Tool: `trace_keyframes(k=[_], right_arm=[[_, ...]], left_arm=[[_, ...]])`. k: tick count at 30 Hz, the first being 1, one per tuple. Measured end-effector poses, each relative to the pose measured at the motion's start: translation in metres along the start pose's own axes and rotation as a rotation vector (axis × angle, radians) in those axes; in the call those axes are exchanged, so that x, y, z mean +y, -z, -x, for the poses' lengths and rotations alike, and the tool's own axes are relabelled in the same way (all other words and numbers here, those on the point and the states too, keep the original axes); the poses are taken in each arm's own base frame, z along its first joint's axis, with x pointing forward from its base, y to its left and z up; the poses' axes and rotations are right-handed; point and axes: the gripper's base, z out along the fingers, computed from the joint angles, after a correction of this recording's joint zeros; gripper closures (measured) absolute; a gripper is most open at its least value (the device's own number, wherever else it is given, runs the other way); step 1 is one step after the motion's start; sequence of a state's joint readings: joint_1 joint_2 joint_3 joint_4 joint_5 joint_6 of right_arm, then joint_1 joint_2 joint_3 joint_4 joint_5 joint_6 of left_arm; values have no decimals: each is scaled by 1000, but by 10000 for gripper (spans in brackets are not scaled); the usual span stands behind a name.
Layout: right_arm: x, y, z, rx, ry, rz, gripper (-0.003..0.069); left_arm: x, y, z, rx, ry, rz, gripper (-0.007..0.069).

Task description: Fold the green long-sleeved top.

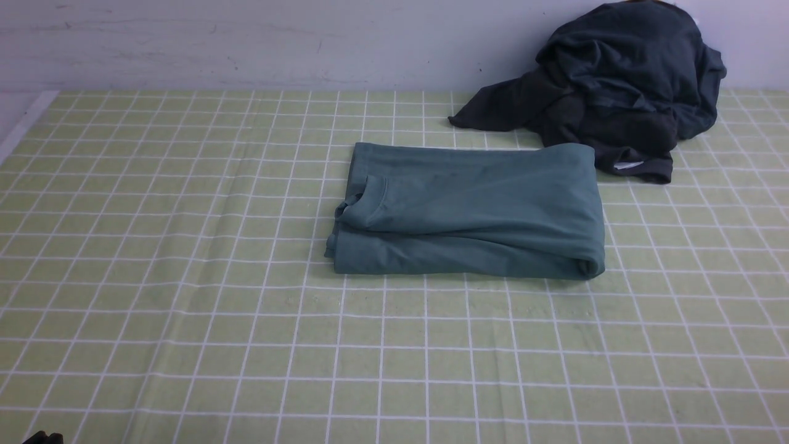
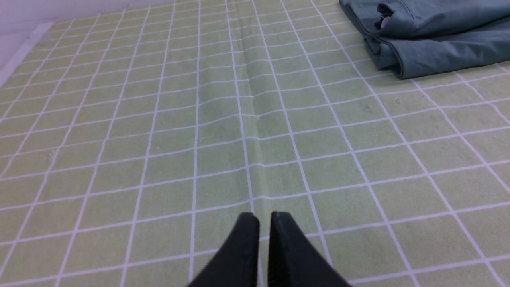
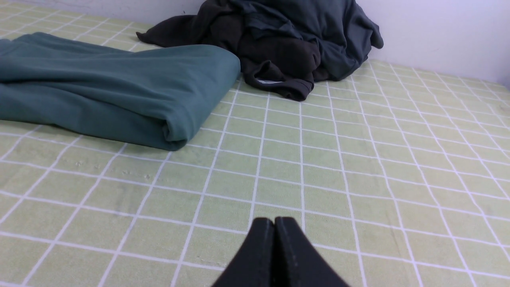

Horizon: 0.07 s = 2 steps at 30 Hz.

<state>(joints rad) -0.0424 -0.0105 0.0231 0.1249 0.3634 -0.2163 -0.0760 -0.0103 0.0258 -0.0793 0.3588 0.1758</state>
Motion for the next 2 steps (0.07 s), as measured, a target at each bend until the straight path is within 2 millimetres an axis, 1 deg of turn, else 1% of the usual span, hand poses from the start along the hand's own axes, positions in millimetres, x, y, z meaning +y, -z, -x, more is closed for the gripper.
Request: trace_keyframes(k=[2], right_arm=[[0, 0, 0, 0, 0, 0, 671]], left_arm=[[0, 0, 0, 0, 0, 0, 595]])
